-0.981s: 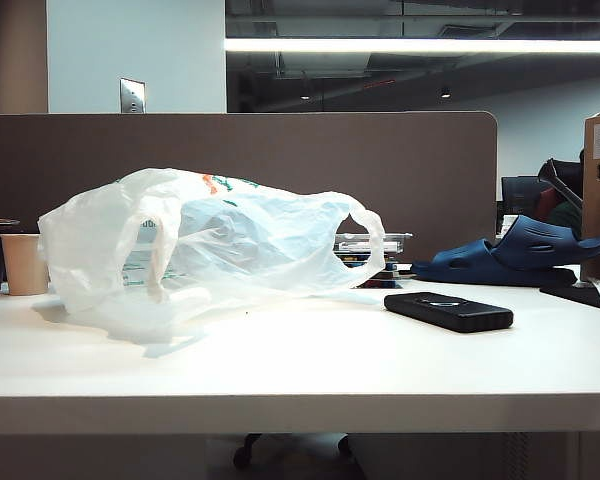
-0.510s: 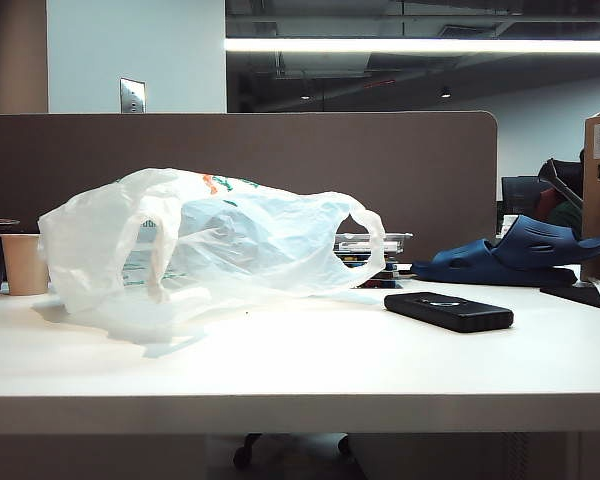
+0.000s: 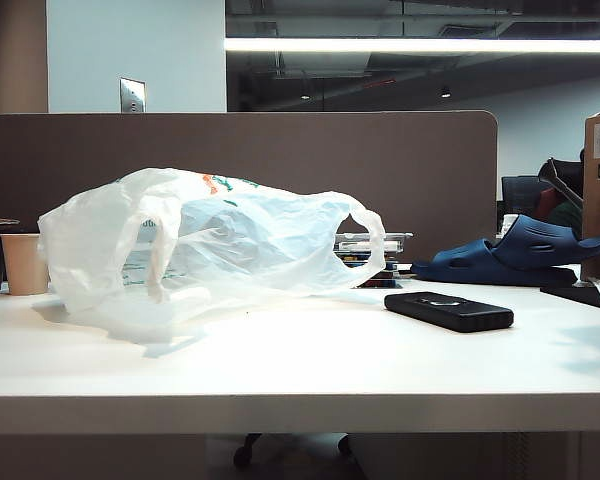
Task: Put the power bank into the bag.
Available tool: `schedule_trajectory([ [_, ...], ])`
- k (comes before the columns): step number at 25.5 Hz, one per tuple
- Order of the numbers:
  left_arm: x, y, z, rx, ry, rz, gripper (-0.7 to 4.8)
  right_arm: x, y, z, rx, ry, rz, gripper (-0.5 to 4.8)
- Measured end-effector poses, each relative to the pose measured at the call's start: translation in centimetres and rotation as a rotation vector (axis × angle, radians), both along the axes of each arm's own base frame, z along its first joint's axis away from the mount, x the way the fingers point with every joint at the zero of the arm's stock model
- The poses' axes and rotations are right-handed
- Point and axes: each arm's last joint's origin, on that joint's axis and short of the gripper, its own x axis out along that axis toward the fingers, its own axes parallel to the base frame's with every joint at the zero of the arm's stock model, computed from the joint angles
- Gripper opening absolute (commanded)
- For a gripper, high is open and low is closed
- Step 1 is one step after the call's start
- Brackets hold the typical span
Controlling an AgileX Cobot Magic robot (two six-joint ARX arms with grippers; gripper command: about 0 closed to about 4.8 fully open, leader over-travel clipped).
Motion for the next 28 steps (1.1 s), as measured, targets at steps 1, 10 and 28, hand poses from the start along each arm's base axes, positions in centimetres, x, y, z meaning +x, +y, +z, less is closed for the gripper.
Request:
schedule_trajectory([
  [1, 0.0, 0.0, 0.0, 0.000, 0.000, 0.000, 0.35, 0.6, 0.3, -0.4, -0.006, 0.018, 0.015, 0.09],
  [10, 0.0, 0.0, 0.0, 0.000, 0.000, 0.000, 0.35, 7.1, 1.9, -4.5, -0.066, 0.184, 0.071, 0.68],
  [28, 0.0, 0.0, 0.0, 0.000, 0.001, 0.000, 0.35, 12.6, 2.9, -8.8, -0.161, 0.248, 0.103, 3.04],
])
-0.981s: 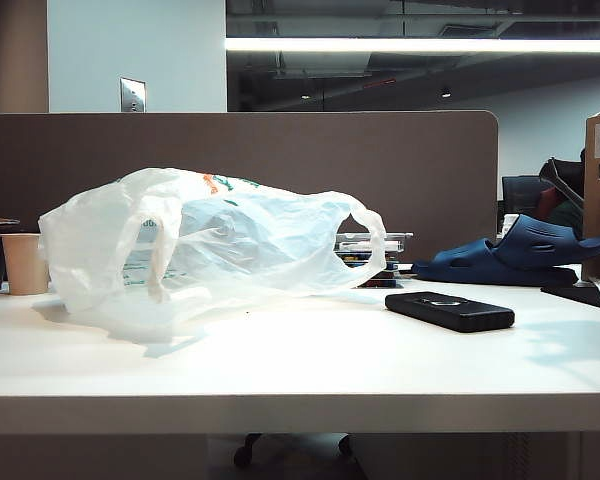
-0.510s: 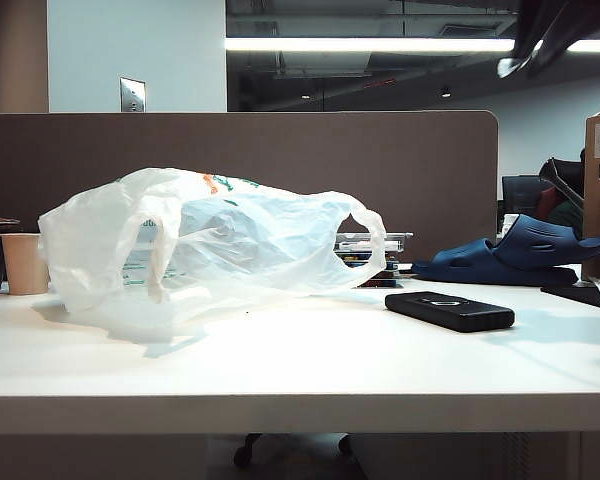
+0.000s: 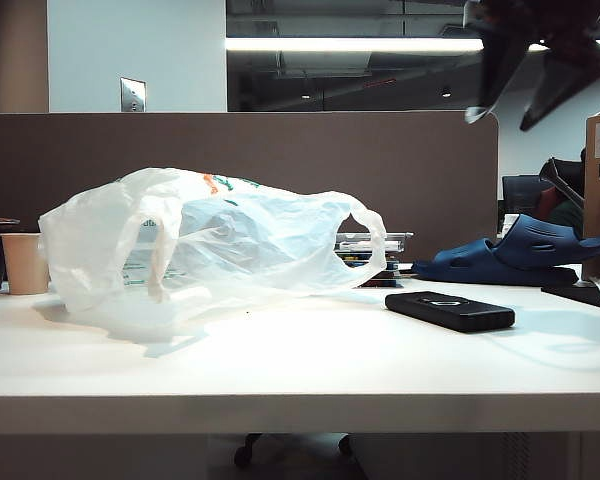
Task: Put the power bank into the bag.
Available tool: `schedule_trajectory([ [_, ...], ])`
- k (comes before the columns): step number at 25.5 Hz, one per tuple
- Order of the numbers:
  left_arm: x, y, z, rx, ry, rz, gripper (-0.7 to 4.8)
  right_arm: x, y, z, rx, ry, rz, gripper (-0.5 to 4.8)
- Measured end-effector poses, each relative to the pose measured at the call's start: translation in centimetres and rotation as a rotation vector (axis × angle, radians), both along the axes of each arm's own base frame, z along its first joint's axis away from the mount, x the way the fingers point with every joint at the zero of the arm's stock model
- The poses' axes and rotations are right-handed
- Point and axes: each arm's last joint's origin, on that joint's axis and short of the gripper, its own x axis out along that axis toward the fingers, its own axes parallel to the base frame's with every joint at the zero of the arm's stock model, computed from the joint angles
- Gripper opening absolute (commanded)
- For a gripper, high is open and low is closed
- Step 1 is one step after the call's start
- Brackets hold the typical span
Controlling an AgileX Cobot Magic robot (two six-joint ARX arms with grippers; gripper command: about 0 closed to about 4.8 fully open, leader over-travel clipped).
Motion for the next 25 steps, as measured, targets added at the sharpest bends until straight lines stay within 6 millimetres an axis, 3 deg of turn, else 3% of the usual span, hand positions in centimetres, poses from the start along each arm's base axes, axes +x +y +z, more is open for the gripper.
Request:
schedule_trajectory([
  [1, 0.0, 0.0, 0.0, 0.000, 0.000, 0.000, 0.35, 0.4, 0.2, -0.4, -0.003, 0.012, 0.005, 3.69],
  [3, 0.0, 0.0, 0.0, 0.000, 0.000, 0.000, 0.35, 1.1, 0.7, -0.6, -0.008, 0.010, 0.026, 4.08],
  [9, 0.0, 0.0, 0.0, 0.000, -0.001, 0.000, 0.35, 2.7, 2.1, -0.8, -0.013, 0.000, 0.065, 4.79],
  [14, 0.0, 0.0, 0.0, 0.000, 0.000, 0.000, 0.35, 4.4, 3.0, -2.1, -0.019, 0.030, 0.082, 4.79],
  [25, 0.0, 0.0, -0.1, 0.000, 0.007, 0.000, 0.20, 5.9, 3.6, -5.3, -0.039, 0.132, 0.087, 4.79],
])
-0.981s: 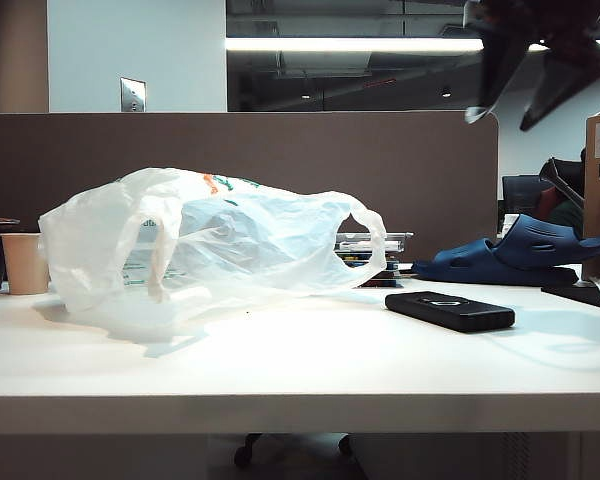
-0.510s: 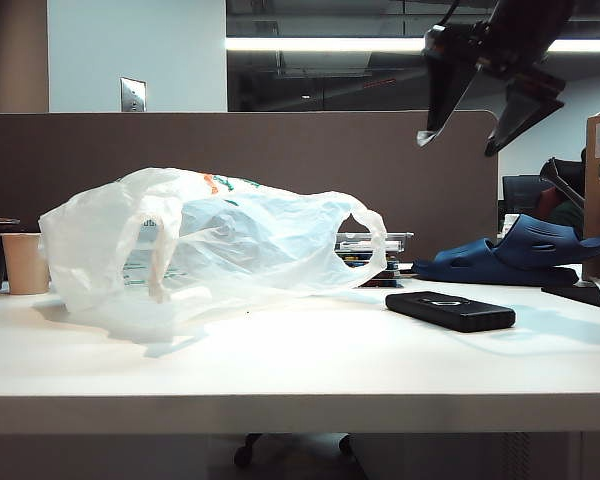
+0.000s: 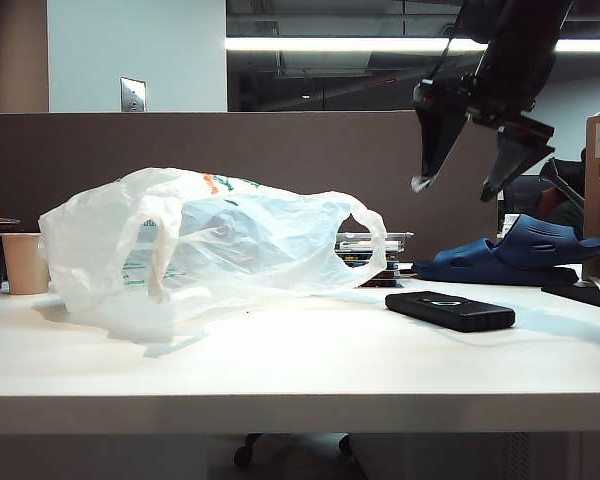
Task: Put the power bank into the bag.
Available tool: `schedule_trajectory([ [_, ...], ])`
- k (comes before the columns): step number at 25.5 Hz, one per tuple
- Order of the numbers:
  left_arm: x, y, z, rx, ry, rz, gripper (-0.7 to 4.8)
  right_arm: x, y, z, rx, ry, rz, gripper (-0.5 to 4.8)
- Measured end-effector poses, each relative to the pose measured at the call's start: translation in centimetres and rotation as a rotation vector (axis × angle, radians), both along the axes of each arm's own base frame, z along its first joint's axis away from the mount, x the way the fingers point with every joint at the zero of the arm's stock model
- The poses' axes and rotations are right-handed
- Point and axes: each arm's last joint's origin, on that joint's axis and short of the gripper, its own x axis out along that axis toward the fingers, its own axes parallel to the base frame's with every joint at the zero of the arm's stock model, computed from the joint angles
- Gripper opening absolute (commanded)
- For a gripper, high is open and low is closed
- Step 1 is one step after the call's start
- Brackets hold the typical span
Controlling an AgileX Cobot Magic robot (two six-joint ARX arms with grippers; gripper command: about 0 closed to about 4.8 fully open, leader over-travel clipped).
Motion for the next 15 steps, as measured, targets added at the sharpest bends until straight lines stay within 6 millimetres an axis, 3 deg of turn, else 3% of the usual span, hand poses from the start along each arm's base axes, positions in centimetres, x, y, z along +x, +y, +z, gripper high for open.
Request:
schedule_trajectory([
  [15, -0.3, -0.4, -0.7, 0.001, 0.079, -0.167, 0.20, 2.2, 2.0, -5.0, -0.050, 0.078, 0.041, 4.79],
])
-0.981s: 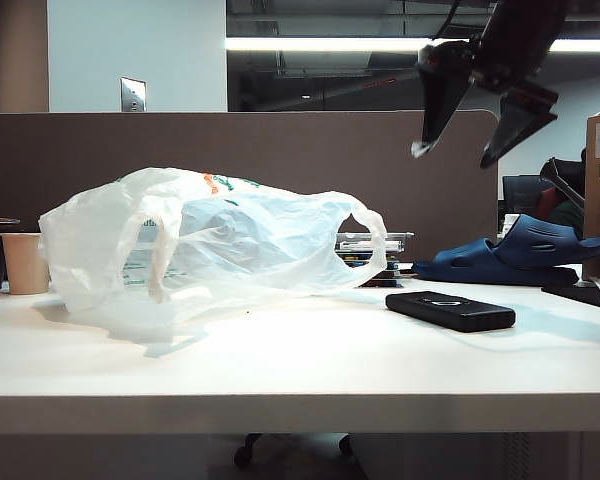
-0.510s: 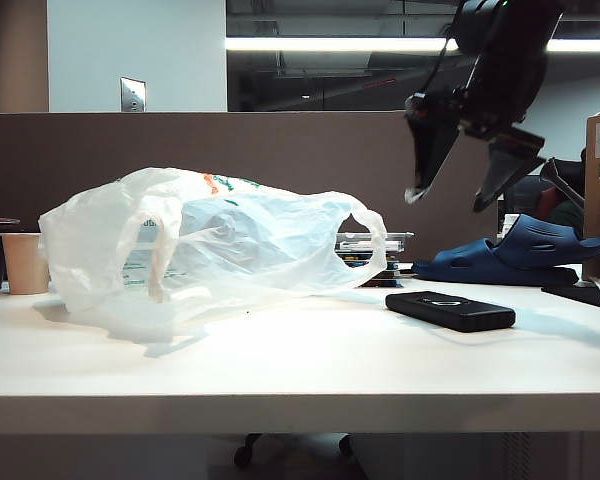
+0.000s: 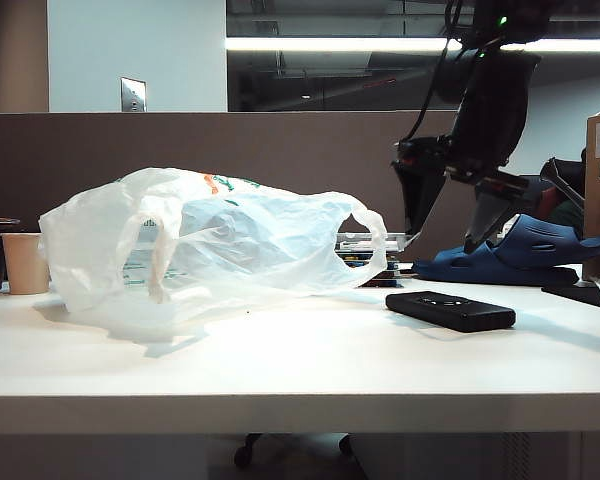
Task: Put the power bank into the bag.
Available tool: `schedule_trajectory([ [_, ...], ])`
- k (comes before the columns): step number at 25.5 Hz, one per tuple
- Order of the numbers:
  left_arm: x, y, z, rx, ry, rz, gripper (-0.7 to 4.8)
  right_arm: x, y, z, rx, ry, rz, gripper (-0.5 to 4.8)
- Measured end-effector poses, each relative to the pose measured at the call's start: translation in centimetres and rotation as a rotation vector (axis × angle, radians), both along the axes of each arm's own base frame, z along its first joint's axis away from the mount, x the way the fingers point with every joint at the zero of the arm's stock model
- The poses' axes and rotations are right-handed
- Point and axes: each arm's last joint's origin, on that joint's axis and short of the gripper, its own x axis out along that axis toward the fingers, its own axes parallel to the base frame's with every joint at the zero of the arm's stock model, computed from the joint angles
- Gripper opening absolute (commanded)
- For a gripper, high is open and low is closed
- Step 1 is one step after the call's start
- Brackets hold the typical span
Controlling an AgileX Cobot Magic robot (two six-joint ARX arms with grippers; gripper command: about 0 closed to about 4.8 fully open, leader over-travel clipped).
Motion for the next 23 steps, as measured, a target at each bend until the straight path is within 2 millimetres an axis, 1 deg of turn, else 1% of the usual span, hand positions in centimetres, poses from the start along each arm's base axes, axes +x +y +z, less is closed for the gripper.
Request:
schedule_trajectory([
  [6, 0.0, 0.0, -0.1, 0.000, 0.014, -0.005, 0.20, 0.7, 0.4, -1.4, -0.032, -0.009, 0.001, 4.79],
  [10, -0.1, -0.1, -0.2, -0.001, 0.019, -0.025, 0.20, 1.3, 0.5, -2.7, -0.052, 0.001, -0.005, 4.79],
  [17, -0.1, -0.1, -0.2, -0.001, 0.026, -0.026, 0.20, 1.9, 0.6, -3.6, -0.091, -0.021, -0.017, 4.79],
  [23, -0.1, -0.1, -0.2, -0.001, 0.026, -0.026, 0.21, 2.1, 1.4, -4.0, -0.087, -0.036, -0.001, 4.79],
])
